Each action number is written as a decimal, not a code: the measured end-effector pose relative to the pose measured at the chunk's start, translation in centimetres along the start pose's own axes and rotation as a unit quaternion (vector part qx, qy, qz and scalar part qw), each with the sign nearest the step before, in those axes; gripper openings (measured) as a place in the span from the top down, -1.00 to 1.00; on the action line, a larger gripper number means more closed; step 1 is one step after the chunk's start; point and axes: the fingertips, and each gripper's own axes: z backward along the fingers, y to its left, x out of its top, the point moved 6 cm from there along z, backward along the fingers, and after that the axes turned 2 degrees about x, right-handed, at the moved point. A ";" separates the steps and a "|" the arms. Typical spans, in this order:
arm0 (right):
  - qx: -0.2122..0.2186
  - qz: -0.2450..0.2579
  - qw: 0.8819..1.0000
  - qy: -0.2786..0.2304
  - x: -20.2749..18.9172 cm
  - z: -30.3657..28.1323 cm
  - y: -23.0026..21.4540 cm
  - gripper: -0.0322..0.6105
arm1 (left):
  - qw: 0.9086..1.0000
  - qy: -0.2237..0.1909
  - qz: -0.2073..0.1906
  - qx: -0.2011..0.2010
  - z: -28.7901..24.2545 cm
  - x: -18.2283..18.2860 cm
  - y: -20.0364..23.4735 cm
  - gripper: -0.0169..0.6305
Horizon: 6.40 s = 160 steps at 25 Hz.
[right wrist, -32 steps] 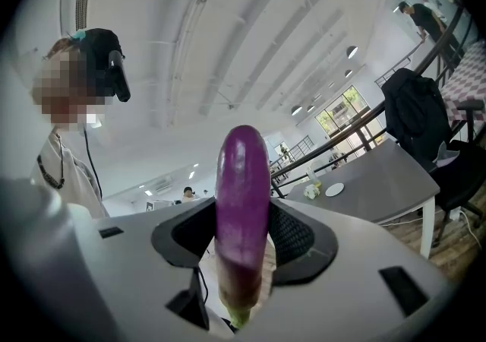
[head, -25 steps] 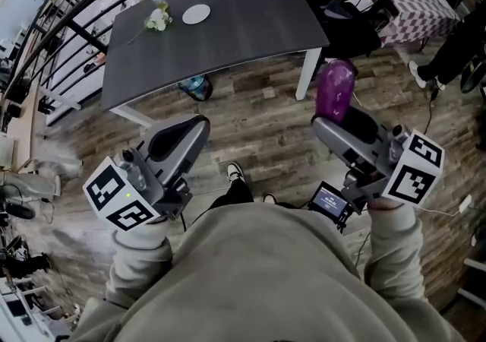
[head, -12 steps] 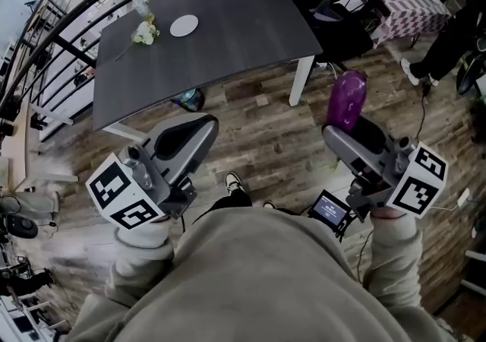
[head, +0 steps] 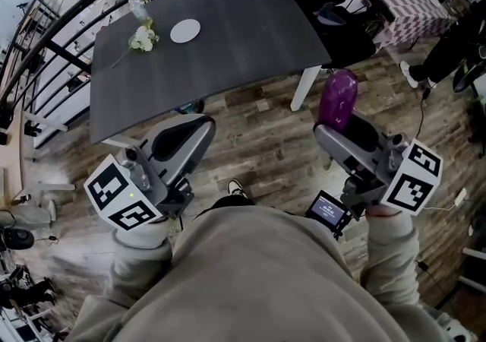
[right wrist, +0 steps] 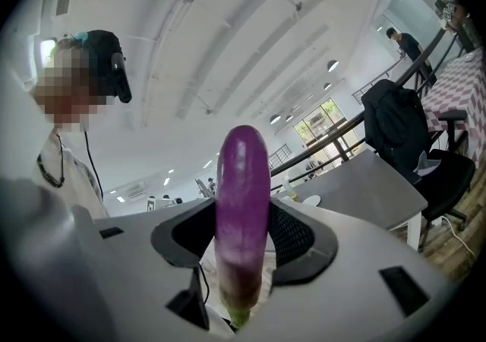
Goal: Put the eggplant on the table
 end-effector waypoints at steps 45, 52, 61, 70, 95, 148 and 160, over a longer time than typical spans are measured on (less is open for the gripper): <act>0.111 0.034 0.986 0.120 4.5 -34.7 -1.8 0.22 | 0.986 -0.062 0.032 0.154 15.1 3.1 23.4 0.93; 0.105 0.033 0.987 0.120 7.3 -36.4 -6.9 0.22 | 0.981 -0.081 0.017 0.176 11.9 5.2 28.6 0.93; 0.093 0.023 0.991 0.093 15.0 -35.6 -15.7 0.22 | 0.985 -0.068 0.001 0.157 2.1 9.9 33.3 0.93; 0.095 -0.019 0.991 0.092 15.4 -35.9 -21.2 0.22 | 0.986 -0.032 0.023 0.160 -2.7 9.8 35.1 0.93; 0.036 0.012 0.997 0.068 17.5 -44.6 -19.4 0.22 | 0.999 -0.010 0.021 0.050 -2.1 11.7 45.3 0.93; 0.068 0.012 0.981 0.181 15.1 -59.3 -22.5 0.22 | 0.991 -0.028 0.094 0.091 0.1 8.0 52.0 0.93; 0.085 0.004 0.974 0.212 13.5 -60.7 -23.1 0.22 | 0.988 -0.030 0.106 0.110 1.2 6.9 51.4 0.93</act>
